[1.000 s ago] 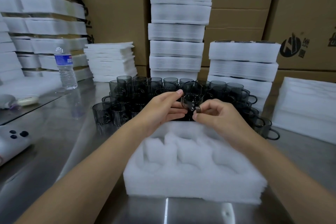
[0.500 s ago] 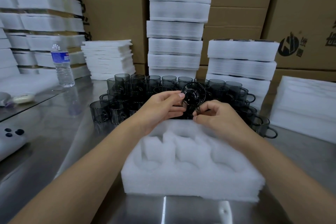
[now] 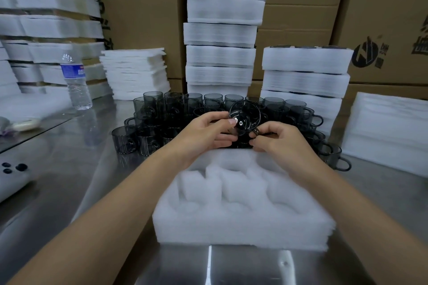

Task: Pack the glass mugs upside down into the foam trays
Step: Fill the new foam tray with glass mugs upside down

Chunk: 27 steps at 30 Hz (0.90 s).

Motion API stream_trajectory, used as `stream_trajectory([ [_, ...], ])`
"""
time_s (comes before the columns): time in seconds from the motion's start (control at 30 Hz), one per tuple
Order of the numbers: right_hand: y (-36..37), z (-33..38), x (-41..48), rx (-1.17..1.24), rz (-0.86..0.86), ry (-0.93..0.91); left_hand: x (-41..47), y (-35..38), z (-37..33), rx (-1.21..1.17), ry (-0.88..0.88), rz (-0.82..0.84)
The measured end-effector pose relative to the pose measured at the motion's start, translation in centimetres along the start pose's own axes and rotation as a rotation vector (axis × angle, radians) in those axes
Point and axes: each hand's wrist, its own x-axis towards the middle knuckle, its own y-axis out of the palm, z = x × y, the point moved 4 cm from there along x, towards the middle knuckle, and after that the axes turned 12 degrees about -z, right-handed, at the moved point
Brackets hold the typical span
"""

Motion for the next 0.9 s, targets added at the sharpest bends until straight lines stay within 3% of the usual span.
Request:
stream_trajectory([
  [0.3,-0.73,-0.72,0.89,0.155,-0.171,0.027,0.11,-0.12,0.33,0.166,0.096,-0.009],
  [0.6,-0.89,-0.22,0.88,0.350,-0.221,-0.029,-0.36,0.41,0.01,0.358,0.243,0.091],
  [0.9,-0.72,0.18,0.68,0.344,-0.141,-0.081,-0.72,0.79,-0.34,0.315,0.295,0.122],
])
